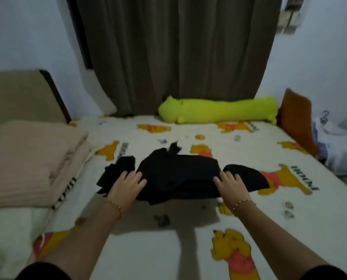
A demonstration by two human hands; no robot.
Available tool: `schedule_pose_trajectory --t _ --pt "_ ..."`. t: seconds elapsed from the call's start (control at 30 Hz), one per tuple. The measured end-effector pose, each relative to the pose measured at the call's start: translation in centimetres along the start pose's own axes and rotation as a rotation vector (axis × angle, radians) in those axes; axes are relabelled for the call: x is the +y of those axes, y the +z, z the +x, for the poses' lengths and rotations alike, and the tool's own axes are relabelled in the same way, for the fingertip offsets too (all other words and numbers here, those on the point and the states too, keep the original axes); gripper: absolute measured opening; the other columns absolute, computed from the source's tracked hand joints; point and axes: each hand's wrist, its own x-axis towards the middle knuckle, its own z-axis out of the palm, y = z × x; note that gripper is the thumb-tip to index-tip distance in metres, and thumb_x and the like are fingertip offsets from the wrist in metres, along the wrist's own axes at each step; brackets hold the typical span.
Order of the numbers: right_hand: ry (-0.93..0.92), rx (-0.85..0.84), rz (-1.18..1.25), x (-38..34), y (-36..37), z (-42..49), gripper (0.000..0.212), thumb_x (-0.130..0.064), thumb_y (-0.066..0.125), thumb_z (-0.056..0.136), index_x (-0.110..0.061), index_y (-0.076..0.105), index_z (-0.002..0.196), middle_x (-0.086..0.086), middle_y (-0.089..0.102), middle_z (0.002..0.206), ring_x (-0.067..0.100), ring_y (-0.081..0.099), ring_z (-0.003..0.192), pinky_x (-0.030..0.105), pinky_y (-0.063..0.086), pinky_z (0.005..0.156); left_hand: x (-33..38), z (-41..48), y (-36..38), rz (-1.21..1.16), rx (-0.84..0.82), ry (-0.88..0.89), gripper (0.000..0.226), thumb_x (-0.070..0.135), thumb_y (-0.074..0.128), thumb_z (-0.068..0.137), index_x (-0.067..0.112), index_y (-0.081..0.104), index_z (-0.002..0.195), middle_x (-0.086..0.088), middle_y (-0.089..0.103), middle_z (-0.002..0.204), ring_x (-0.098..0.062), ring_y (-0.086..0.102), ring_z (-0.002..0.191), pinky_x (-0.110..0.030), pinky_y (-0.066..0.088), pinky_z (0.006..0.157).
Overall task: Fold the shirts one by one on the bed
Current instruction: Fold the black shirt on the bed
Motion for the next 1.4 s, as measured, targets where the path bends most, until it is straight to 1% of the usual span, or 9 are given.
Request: schedule_pose_trajectory --t 0.13,0.27,0.37,0.47,0.63,0.93,1.17,1.3,1.4 --pt "0.052 -0.327 0.016 -4.1 7.9 -12.1 0.054 -0.008 0.091 0.033 -0.008 0.067 0.082 0.014 0.059 0.079 0.034 0.060 0.070 0.041 0.051 0.054 9.8 -11.1 6.8 -0.146 -0.326 0.039 0.058 0.016 0.093 0.032 0.019 0.074 0.086 -0.009 0.069 0.091 -0.025 0.066 0.075 -0.036 0.056 0.068" --pt "0.079 -0.592 -0.016 -5.8 11.6 -21.0 0.065 -0.011 0.079 0.065 -0.009 0.050 0.123 0.012 0.056 0.111 0.032 0.056 0.101 0.043 0.045 0.082 16.8 -17.9 8.6 -0.265 -0.368 0.020 0.078 0.001 0.089 0.017 0.009 0.071 0.092 -0.015 0.064 0.092 -0.029 0.062 0.074 -0.038 0.058 0.063" --pt "0.138 -0.504 -0.001 -6.1 13.0 -24.3 0.044 -0.002 0.082 0.054 -0.007 0.062 0.092 0.012 0.059 0.079 0.033 0.059 0.068 0.041 0.049 0.059 18.5 -21.0 9.0 -0.247 -0.272 -0.012 0.080 -0.003 0.084 0.036 0.008 0.053 0.110 -0.016 0.050 0.110 -0.031 0.048 0.098 -0.051 0.053 0.081" --pt "0.166 -0.404 -0.015 -5.4 13.9 -26.0 0.039 0.004 0.079 0.055 -0.005 0.060 0.087 0.014 0.056 0.072 0.032 0.055 0.058 0.038 0.045 0.054 18.8 -23.0 9.2 -0.169 -0.210 -0.042 0.058 -0.005 0.076 0.049 0.012 0.048 0.098 -0.012 0.054 0.096 -0.027 0.052 0.090 -0.055 0.041 0.089" --pt "0.162 -0.429 -0.036 -3.6 12.0 -26.4 0.050 -0.008 0.084 0.049 -0.007 0.060 0.093 0.011 0.056 0.075 0.032 0.055 0.065 0.041 0.044 0.064 17.4 -24.8 6.8 -0.163 -0.142 -0.064 0.030 -0.005 0.041 0.068 0.012 0.049 0.091 -0.008 0.057 0.078 -0.028 0.055 0.074 -0.052 0.041 0.083" --pt "0.101 -0.073 -0.057 -2.2 5.4 -28.2 0.025 -0.010 0.041 0.079 -0.006 0.059 0.096 0.020 0.056 0.105 0.037 0.055 0.093 0.045 0.043 0.076 14.2 -27.5 -1.0 -0.244 -0.272 -0.171 0.058 -0.016 0.078 0.037 0.003 0.057 0.088 -0.013 0.051 0.070 -0.031 0.053 0.057 -0.036 0.042 0.053" --pt "0.135 -0.383 0.034 -4.9 3.4 -39.4 0.041 0.004 0.075 0.060 -0.007 0.061 0.097 0.014 0.058 0.088 0.034 0.058 0.077 0.042 0.049 0.061 20.7 -38.6 -6.0 -0.324 -0.328 -0.192 0.073 0.007 0.090 0.037 0.009 0.053 0.099 -0.013 0.056 0.087 -0.030 0.051 0.072 -0.038 0.041 0.062" --pt "0.127 -0.666 0.079 -6.1 2.6 -44.3 0.039 -0.004 0.067 0.077 -0.009 0.058 0.114 0.012 0.060 0.102 0.032 0.058 0.092 0.039 0.049 0.074 24.7 -42.7 -7.9 -0.436 -0.374 -0.274 0.073 -0.013 0.080 0.039 0.007 0.050 0.102 -0.014 0.052 0.096 -0.031 0.057 0.070 -0.037 0.054 0.052" --pt "0.176 -0.612 0.038 -6.5 2.5 -46.3 0.041 0.007 0.079 0.055 -0.004 0.062 0.091 0.018 0.056 0.084 0.036 0.055 0.072 0.044 0.049 0.057 26.2 -44.4 -8.7 -0.482 -0.392 -0.496 0.070 -0.013 0.078 0.051 -0.002 0.053 0.115 -0.023 0.044 0.120 -0.040 0.056 0.093 -0.044 0.059 0.068"
